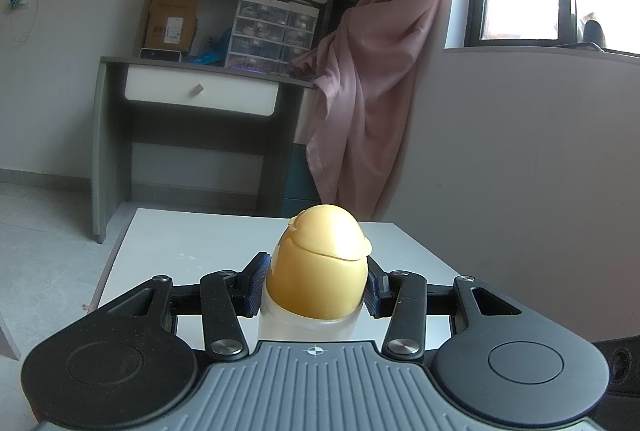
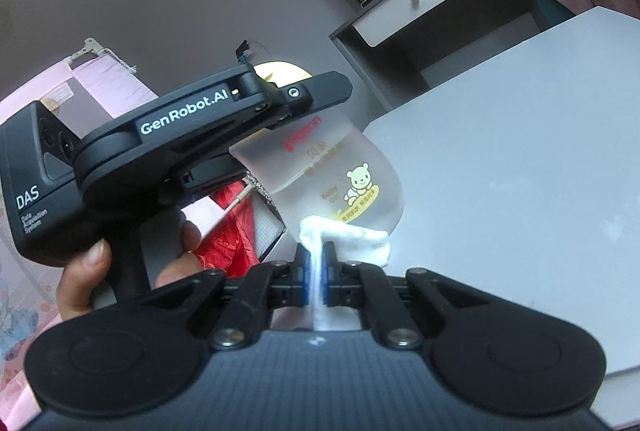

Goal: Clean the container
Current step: 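Wipe the tissue over the bear print on the bottle with the right gripper, then rub the tissue along the bottle's side below the cap with the right gripper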

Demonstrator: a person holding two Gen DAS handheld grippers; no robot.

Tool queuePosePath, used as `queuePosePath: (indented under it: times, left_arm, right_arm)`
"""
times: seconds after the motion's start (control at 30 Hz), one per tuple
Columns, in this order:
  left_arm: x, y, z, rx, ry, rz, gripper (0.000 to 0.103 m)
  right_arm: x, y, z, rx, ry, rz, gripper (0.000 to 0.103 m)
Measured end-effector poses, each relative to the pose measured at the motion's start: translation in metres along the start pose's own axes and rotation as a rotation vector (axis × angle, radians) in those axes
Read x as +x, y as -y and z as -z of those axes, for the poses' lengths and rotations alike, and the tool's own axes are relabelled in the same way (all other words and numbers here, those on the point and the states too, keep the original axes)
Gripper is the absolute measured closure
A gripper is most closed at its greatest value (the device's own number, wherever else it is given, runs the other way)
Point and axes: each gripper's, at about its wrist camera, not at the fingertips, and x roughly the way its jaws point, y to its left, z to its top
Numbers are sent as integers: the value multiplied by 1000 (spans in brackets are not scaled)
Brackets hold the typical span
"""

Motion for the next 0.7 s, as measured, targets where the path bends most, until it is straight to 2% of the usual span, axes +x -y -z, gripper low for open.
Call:
queuePosePath:
  times: [0.17,0.7]
  left_arm:
    - [0,-1,-1,1,-2,3,56]
    - [-1,-2,0,2,-2,4,56]
  right_arm:
    - [-2,5,-8,2,36,6,97]
    - [7,19,-20,35,69,79,97]
